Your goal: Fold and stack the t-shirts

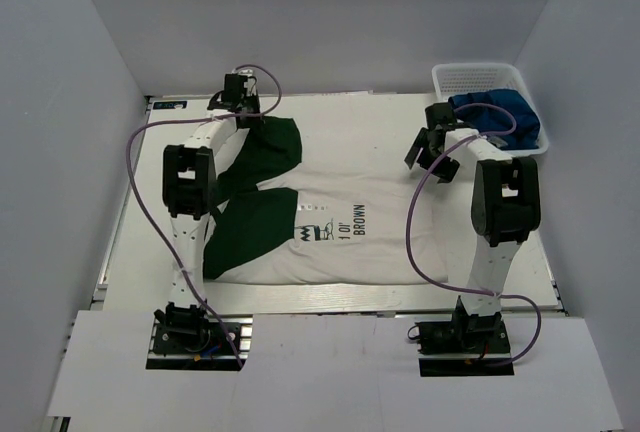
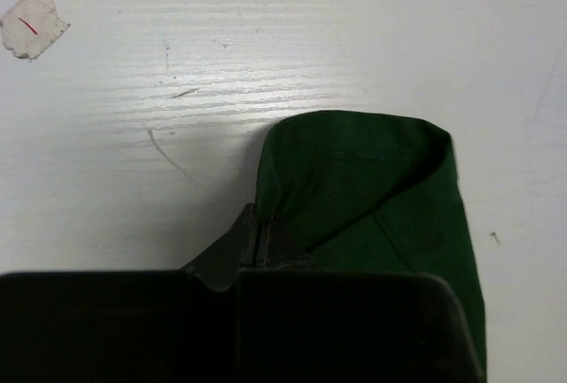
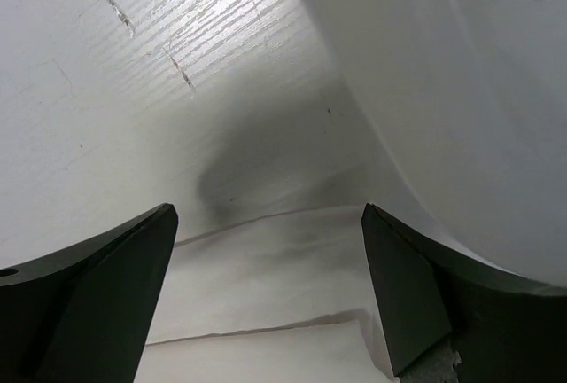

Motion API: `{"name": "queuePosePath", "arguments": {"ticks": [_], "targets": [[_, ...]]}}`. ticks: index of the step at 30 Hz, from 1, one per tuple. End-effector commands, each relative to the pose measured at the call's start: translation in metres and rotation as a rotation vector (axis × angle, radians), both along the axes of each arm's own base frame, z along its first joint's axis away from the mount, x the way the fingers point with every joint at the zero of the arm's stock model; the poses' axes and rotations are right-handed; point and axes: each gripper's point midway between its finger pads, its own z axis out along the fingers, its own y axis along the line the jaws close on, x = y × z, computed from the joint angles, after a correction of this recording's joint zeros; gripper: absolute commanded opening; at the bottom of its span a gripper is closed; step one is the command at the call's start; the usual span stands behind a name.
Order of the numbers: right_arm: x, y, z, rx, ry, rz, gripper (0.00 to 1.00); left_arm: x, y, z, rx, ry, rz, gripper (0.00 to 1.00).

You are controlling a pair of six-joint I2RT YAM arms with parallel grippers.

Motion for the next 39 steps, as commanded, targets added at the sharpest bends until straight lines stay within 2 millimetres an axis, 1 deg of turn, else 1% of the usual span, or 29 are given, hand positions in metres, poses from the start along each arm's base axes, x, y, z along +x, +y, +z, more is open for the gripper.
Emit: {"name": "queuePosePath", "arguments": {"ticks": [1,2,5,8,9,10,11,12,13,17,18,19,20,22,24,25,26,27,28,29,30,32,33,34,35,36,37,38,39], "targets": [[0.009,-0.003,-0.015,0.021,-0.033,-0.061,0.9,0.002,-0.004,0.079,-0.034,-0.156,-0.021,0.0],[0.015,0.001,-0.014,0.035,-0.064,-0.057,0.9,0.002,-0.004,0.079,-0.034,-0.156,-0.021,0.0],[0.016,0.004,-0.014,0.015,-0.075,-0.054,0.9,-0.002,-0.003,0.084,-0.034,-0.157,-0.021,0.0],[0.007,0.0,-0.019,-0.037,-0.061,-0.059,0.9,-0.002,-0.002,0.088,-0.037,-0.167,-0.008,0.0],[0.006,0.0,-0.016,-0.043,-0.073,-0.06,0.9,-0.002,-0.002,0.088,-0.037,-0.167,-0.008,0.0],[0.003,0.002,-0.016,-0.054,-0.077,-0.052,0.9,-0.003,-0.002,0.084,-0.036,-0.158,-0.008,0.0],[0.0,0.002,-0.017,-0.058,-0.075,-0.049,0.9,-0.002,-0.002,0.092,-0.038,-0.178,-0.008,0.0],[0.001,0.002,-0.015,-0.054,-0.088,-0.052,0.9,-0.004,-0.002,0.088,-0.037,-0.169,-0.008,0.0],[-0.003,0.004,-0.018,-0.05,-0.082,-0.051,0.9,-0.005,-0.003,0.096,-0.044,-0.18,-0.015,0.0],[-0.005,0.007,-0.029,-0.04,-0.074,-0.095,0.9,-0.009,-0.011,0.096,-0.072,-0.179,-0.052,0.0],[-0.002,0.008,-0.03,-0.031,-0.084,-0.104,0.9,-0.01,-0.013,0.098,-0.079,-0.184,-0.061,0.0],[0.0,0.011,-0.031,-0.012,-0.096,-0.128,0.9,-0.012,-0.014,0.093,-0.084,-0.177,-0.069,0.0],[0.005,0.012,-0.03,-0.005,-0.111,-0.132,0.9,-0.013,-0.015,0.101,-0.09,-0.188,-0.076,0.0],[0.008,0.016,-0.031,0.013,-0.115,-0.136,0.9,-0.015,-0.015,0.095,-0.089,-0.176,-0.076,0.0],[0.009,0.017,-0.027,0.015,-0.117,-0.137,0.85,-0.014,-0.013,0.095,-0.083,-0.177,-0.067,0.0],[0.007,0.018,-0.025,0.014,-0.11,-0.132,0.82,-0.014,-0.012,0.101,-0.079,-0.189,-0.06,0.0],[0.002,0.02,-0.026,0.013,-0.1,-0.127,0.8,-0.017,-0.011,0.096,-0.076,-0.171,-0.06,0.0],[-0.004,0.017,-0.029,0.002,-0.084,-0.124,0.78,-0.018,-0.011,0.103,-0.071,-0.184,-0.066,0.0],[-0.01,0.018,-0.025,-0.001,-0.08,-0.122,0.78,-0.018,-0.011,0.103,-0.071,-0.184,-0.066,0.0],[-0.02,0.016,-0.031,-0.019,-0.058,-0.121,0.78,-0.019,-0.011,0.099,-0.07,-0.175,-0.065,0.0],[-0.026,0.012,-0.032,-0.042,-0.051,-0.119,0.78,-0.02,-0.011,0.105,-0.071,-0.186,-0.066,0.0],[-0.037,0.007,-0.035,-0.075,-0.039,-0.117,0.78,-0.022,-0.01,0.108,-0.071,-0.189,-0.066,0.0],[-0.039,0.006,-0.035,-0.088,-0.04,-0.101,0.74,-0.024,-0.01,0.104,-0.07,-0.178,-0.065,0.0],[-0.037,0.005,-0.034,-0.1,-0.048,-0.099,0.66,-0.026,-0.01,0.104,-0.07,-0.175,-0.065,0.0],[-0.036,0.006,-0.032,-0.107,-0.054,-0.09,0.6,-0.025,-0.008,0.113,-0.067,-0.197,-0.058,0.0],[-0.034,0.007,-0.032,-0.114,-0.056,-0.072,0.54,-0.027,-0.008,0.107,-0.065,-0.184,-0.058,0.0],[-0.031,0.008,-0.03,-0.118,-0.061,-0.06,0.36,-0.029,-0.008,0.108,-0.066,-0.19,-0.058,0.0],[-0.022,0.014,-0.029,-0.105,-0.083,-0.036,0.28,-0.029,-0.008,0.108,-0.066,-0.19,-0.058,0.0],[-0.02,0.016,-0.029,-0.112,-0.084,-0.017,0.23,-0.029,-0.008,0.108,-0.066,-0.19,-0.058,0.0]]}}
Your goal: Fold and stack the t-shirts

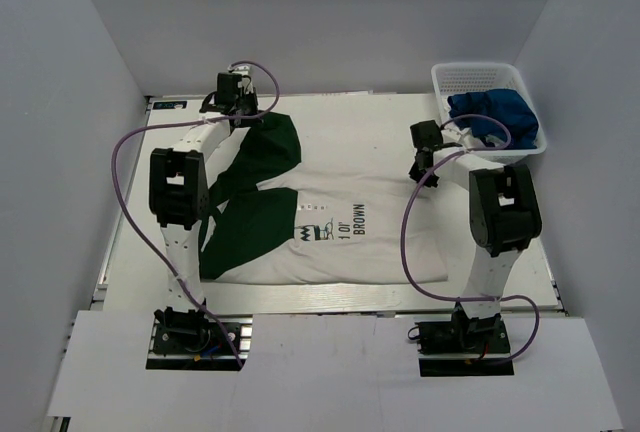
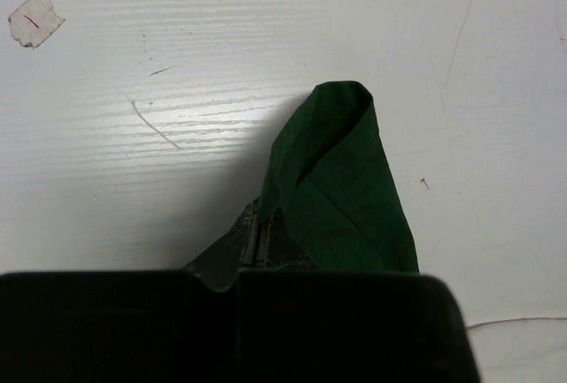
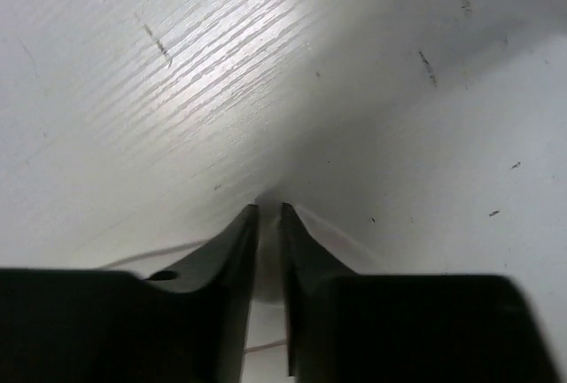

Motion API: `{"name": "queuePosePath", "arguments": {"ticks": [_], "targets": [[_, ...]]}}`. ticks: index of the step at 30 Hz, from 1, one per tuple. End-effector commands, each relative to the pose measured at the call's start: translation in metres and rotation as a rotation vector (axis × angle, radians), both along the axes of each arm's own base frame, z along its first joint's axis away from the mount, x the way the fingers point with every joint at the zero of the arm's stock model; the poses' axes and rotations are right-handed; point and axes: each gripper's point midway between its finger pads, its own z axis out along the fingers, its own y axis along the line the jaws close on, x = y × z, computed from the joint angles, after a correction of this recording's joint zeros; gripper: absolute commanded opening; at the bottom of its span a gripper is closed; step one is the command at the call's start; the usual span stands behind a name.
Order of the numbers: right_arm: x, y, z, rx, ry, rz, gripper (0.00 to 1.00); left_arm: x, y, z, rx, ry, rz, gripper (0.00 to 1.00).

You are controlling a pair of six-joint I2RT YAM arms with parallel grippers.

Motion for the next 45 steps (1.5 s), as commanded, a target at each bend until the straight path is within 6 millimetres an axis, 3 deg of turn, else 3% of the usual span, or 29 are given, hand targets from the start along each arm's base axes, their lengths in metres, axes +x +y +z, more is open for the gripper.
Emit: {"name": "queuePosePath", "arguments": {"ticks": [1,4,8,11,12,13,14,15,18,19,20,21,22,23,24,28,29,30,32,36,38,39,45], "targets": [[-0.003,0.01,-0.011,-0.014,0.047,0.053,0.18,0.001,0.0,0.057,-0.012,-0.117,-0.006,0.0],[0.012,0.011,-0.009,-0.043,0.051,0.069,0.0,0.002,-0.002,0.059,-0.019,-0.127,-0.014,0.0],[0.041,0.014,0.028,-0.073,-0.049,0.115,0.0,0.004,-0.004,0.077,-0.029,-0.152,-0.024,0.0],[0.042,0.01,0.046,-0.096,-0.088,0.12,0.0,-0.002,-0.003,0.085,-0.014,-0.16,-0.035,0.0],[0.042,0.01,0.064,-0.097,-0.13,0.123,0.0,-0.005,-0.002,0.095,-0.016,-0.175,-0.035,0.0],[0.042,0.007,0.07,-0.1,-0.148,0.118,0.0,-0.011,-0.001,0.091,-0.013,-0.157,-0.035,0.0],[0.033,0.005,0.062,-0.105,-0.127,0.122,0.0,-0.014,-0.001,0.093,-0.013,-0.158,-0.035,0.0],[0.032,0.005,0.072,-0.107,-0.152,0.129,0.0,-0.02,0.0,0.109,-0.017,-0.182,-0.035,0.0],[0.023,0.003,0.082,-0.101,-0.177,0.136,0.0,-0.045,0.004,0.097,-0.013,-0.157,-0.035,0.0],[0.019,0.003,0.088,-0.095,-0.19,0.141,0.0,-0.056,0.005,0.121,-0.03,-0.2,-0.028,0.0],[0.017,0.004,0.087,-0.092,-0.19,0.148,0.0,-0.064,0.005,0.126,-0.042,-0.208,-0.021,0.0],[0.016,0.005,0.09,-0.085,-0.197,0.154,0.0,-0.079,0.007,0.112,-0.038,-0.181,-0.021,0.0],[0.013,0.006,0.095,-0.077,-0.219,0.157,0.0,-0.087,0.01,0.118,-0.053,-0.189,0.001,0.0],[0.012,0.007,0.095,-0.073,-0.222,0.161,0.0,-0.101,0.015,0.141,-0.05,-0.235,0.017,0.0],[0.011,0.007,0.097,-0.069,-0.225,0.165,0.0,-0.115,0.019,0.128,-0.051,-0.209,0.034,0.0],[0.0,0.005,0.104,-0.065,-0.243,0.168,0.0,-0.164,0.027,0.135,-0.095,-0.224,0.083,0.0],[-0.002,0.003,0.102,-0.069,-0.239,0.168,0.0,-0.176,0.029,0.122,-0.094,-0.201,0.108,0.0],[-0.003,0.002,0.104,-0.069,-0.25,0.165,0.0,-0.187,0.032,0.137,-0.111,-0.238,0.128,0.0],[-0.007,0.001,0.105,-0.074,-0.26,0.175,0.0,-0.211,0.033,0.117,-0.148,-0.163,0.162,0.0],[-0.009,-0.003,0.104,-0.091,-0.255,0.182,0.0,-0.256,0.037,0.102,-0.207,-0.11,0.208,0.0],[-0.011,-0.002,0.102,-0.087,-0.25,0.189,0.0,-0.278,0.044,0.084,-0.198,-0.054,0.243,0.0],[-0.011,-0.003,0.101,-0.09,-0.25,0.194,0.0,-0.289,0.047,0.089,-0.214,-0.071,0.267,0.0],[-0.026,-0.002,0.092,-0.064,-0.228,0.191,0.0,-0.334,0.053,0.05,-0.264,0.06,0.357,0.0]]}}
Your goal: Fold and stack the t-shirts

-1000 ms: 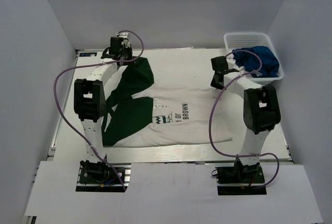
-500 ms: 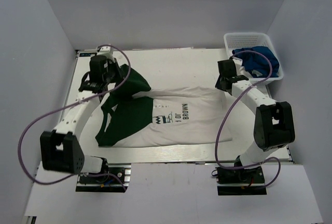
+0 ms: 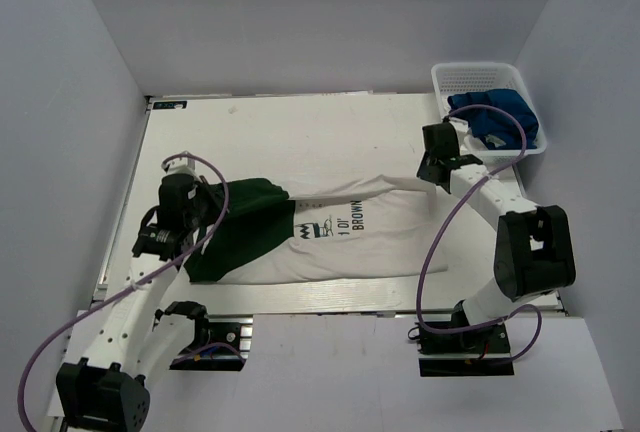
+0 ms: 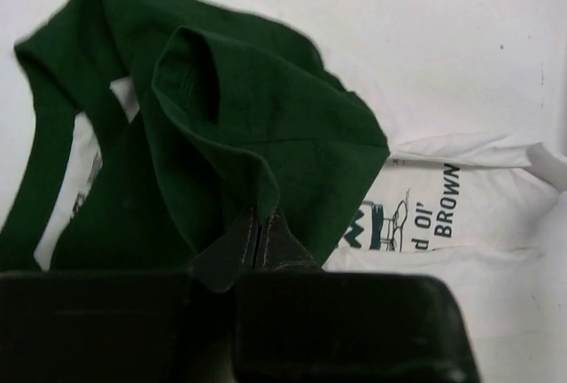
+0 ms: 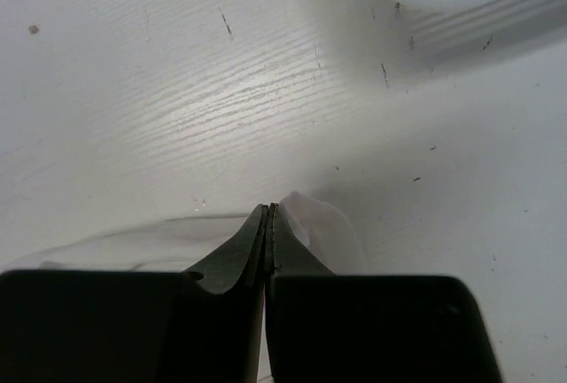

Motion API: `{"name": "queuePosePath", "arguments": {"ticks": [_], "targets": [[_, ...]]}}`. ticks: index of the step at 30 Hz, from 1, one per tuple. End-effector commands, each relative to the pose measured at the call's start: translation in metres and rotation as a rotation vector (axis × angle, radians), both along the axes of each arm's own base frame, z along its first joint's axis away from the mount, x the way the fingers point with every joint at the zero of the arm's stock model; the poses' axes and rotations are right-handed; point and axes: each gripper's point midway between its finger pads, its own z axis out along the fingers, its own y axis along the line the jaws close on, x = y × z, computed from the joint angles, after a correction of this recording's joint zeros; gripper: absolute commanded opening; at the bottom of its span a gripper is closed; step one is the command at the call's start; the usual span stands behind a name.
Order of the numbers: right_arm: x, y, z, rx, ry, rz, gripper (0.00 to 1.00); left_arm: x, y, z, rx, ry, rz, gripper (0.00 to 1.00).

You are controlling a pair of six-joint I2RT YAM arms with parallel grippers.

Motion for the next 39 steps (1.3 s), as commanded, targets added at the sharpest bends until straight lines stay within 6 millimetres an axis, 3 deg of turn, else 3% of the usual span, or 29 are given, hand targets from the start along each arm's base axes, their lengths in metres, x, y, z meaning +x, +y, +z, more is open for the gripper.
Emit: {"name": "queuePosePath", "arguments": {"ticks": [1,3,4,9,16,23,24,25,26,27,28,31,34,36,38,39], "targets": [[-0.007,-0.001,0.015,0.023,-0.053,-0.002,0.0,-0.028,0.005,-0.026,-0.061,0.108,0.09,0.0],[-0.019,-0.009,0.006,0.003,-0.027,-0.027,0.0,-0.04,0.008,-0.036,-0.088,0.158,0.142,0.0],[-0.022,-0.01,0.014,0.007,-0.047,-0.028,0.0,-0.044,0.011,-0.041,-0.092,0.176,0.162,0.0],[-0.047,-0.016,0.001,0.013,-0.004,-0.041,0.0,-0.069,0.017,-0.045,-0.123,0.22,0.231,0.0],[-0.064,-0.029,-0.009,-0.018,0.016,-0.08,0.0,-0.096,0.03,-0.065,-0.188,0.337,0.431,0.0],[-0.084,-0.029,-0.031,0.01,0.094,-0.1,0.0,-0.116,0.039,-0.087,-0.209,0.482,0.606,0.0],[-0.09,-0.03,-0.036,0.006,0.119,-0.102,0.0,-0.115,0.04,-0.081,-0.205,0.483,0.622,0.0],[-0.093,-0.032,-0.034,0.003,0.117,-0.112,0.08,-0.117,0.042,-0.082,-0.188,0.51,0.643,0.03],[-0.108,-0.038,-0.041,-0.007,0.157,-0.129,0.46,-0.121,0.046,-0.075,-0.175,0.521,0.673,0.42],[-0.111,-0.04,-0.035,-0.011,0.139,-0.143,0.83,-0.123,0.048,-0.073,-0.161,0.532,0.681,0.82],[-0.116,-0.043,-0.035,-0.014,0.144,-0.168,0.9,-0.124,0.048,-0.07,-0.155,0.541,0.683,1.0],[-0.12,-0.039,-0.023,0.017,0.125,-0.139,0.9,-0.125,0.055,-0.052,-0.131,0.531,0.7,1.0],[-0.1,-0.022,0.005,0.09,0.028,-0.077,0.9,-0.105,0.057,-0.032,-0.121,0.434,0.654,1.0],[-0.083,0.012,0.025,0.184,-0.046,0.098,0.9,-0.077,0.05,-0.017,-0.137,0.325,0.568,1.0],[-0.076,0.033,0.032,0.241,-0.073,0.196,0.9,-0.046,0.037,-0.005,-0.167,0.238,0.481,1.0],[-0.072,0.059,0.042,0.3,-0.114,0.325,0.9,-0.037,0.031,-0.006,-0.17,0.238,0.448,1.0]]}}
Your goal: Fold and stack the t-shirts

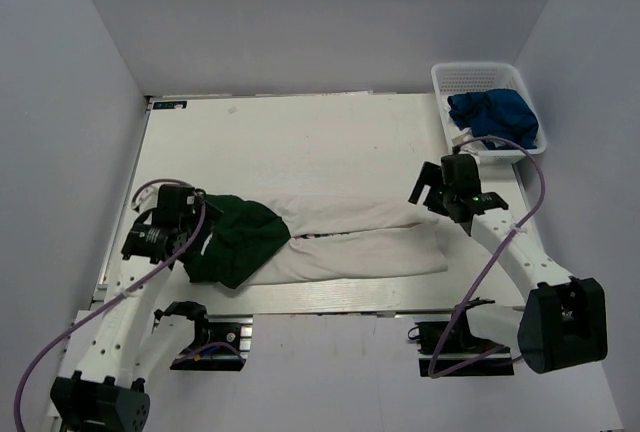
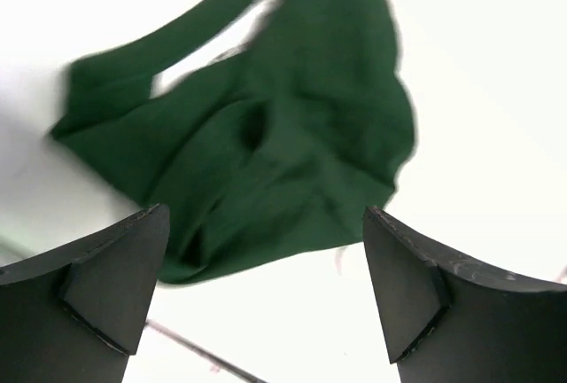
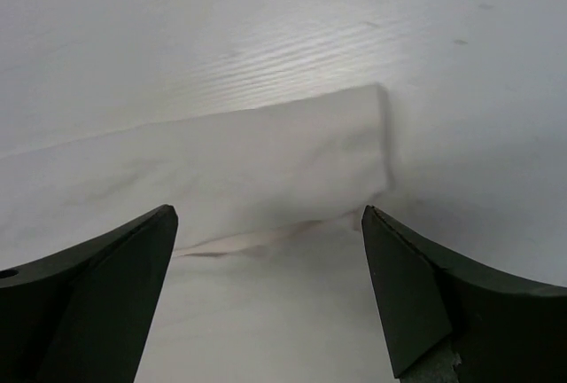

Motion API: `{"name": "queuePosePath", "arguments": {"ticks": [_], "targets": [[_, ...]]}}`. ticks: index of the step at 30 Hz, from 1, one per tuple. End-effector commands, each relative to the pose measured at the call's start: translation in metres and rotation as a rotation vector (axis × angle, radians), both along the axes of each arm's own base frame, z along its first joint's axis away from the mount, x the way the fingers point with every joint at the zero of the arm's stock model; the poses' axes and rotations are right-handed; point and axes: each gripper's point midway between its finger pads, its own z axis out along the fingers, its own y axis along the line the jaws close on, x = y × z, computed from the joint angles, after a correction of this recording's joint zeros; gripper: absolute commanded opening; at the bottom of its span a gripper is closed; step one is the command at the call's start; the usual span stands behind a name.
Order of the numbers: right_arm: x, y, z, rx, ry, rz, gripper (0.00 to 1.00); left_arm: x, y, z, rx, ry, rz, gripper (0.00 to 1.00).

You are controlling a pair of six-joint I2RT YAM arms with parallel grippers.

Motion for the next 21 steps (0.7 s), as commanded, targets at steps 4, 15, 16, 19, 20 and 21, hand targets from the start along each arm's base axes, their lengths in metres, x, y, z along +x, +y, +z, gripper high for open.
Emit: {"name": "queuePosePath", "arguments": {"ticks": [4,15,16,19,20,21], "targets": [[0.024,0.099,0.033,0.215,-0.14,0.441,0.9,0.081,-0.05,0.0,-0.059,-0.073,-0.321,1.0],[-0.007,0.115,-0.047,0.187,0.095,0.486,0.9,0.057,-0.046,-0.05,-0.049,0.156,-0.322,1.0],[-0.013,0.11,-0.063,0.169,0.144,0.471,0.9,0.056,-0.046,-0.055,-0.049,0.141,-0.323,1.0],[-0.02,0.105,-0.075,0.164,0.188,0.439,0.9,0.05,-0.046,-0.061,-0.062,0.142,-0.32,1.0],[-0.022,0.102,-0.078,0.161,0.194,0.424,0.9,0.047,-0.044,-0.065,-0.054,0.164,-0.314,1.0],[-0.024,0.102,-0.079,0.163,0.198,0.414,0.9,0.043,-0.044,-0.072,-0.054,0.191,-0.313,1.0]]}}
